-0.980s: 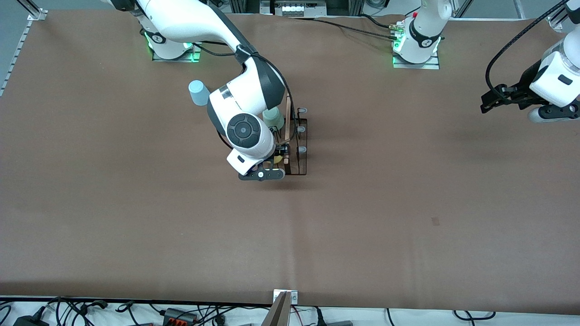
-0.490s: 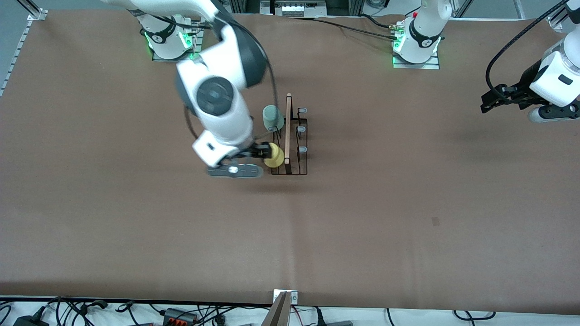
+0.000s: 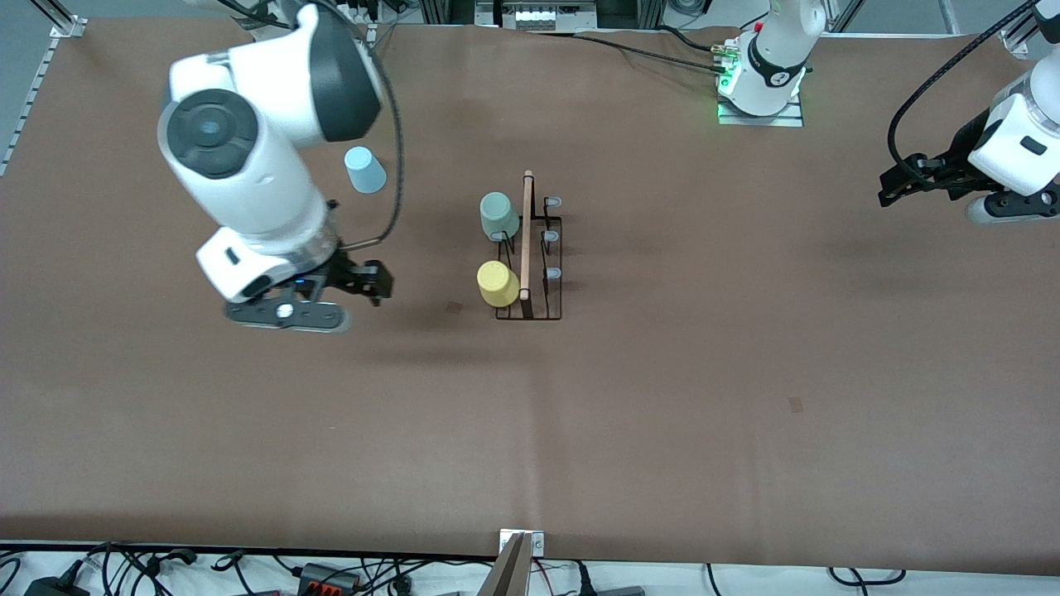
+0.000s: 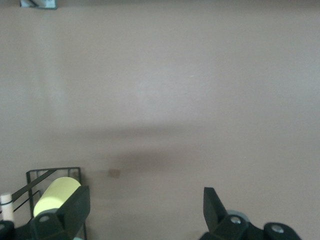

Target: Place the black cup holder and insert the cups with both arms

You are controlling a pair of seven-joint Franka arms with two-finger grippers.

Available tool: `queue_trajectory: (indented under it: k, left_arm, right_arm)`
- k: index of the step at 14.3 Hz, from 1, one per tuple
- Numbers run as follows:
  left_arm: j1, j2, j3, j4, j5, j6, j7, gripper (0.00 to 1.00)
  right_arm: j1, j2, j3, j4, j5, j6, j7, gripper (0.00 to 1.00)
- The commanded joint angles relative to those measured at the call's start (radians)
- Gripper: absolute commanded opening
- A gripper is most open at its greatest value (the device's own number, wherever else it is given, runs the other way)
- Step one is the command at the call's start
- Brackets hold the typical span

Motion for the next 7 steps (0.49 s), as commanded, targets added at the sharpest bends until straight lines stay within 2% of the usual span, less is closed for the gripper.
queue_trajectory:
  k: [1,3,4,6,7]
  left_arm:
    - [0.008,0.003,-0.004,0.022,-0.024,-0.019,0.003,1.0]
    - [0.008,0.003,-0.004,0.022,-0.024,-0.019,0.005,1.0]
    - [0.008,0.003,-0.004,0.022,-0.024,-0.019,0.005,1.0]
    - [0.008,0.003,-0.004,0.022,-0.024,-0.019,0.006,1.0]
    - [0.008,0.003,-0.002,0.022,-0.022,-0.019,0.009,1.0]
  right_arm:
    - [-0.038,-0.028,-0.007,-0.02,0.004,-0.004,-0.043,1.0]
    - [-0.133,-0.056,0.016,-0.022,0.017,0.004,-0.085,1.0]
    - [-0.203,-0.059,0.058,-0.022,0.017,0.004,-0.106,1.0]
    - [-0.378,-0.091,0.183,-0.032,0.01,0.007,-0.189,1.0]
    - [-0.43,-0.112,0.204,-0.055,0.011,0.007,-0.227,1.0]
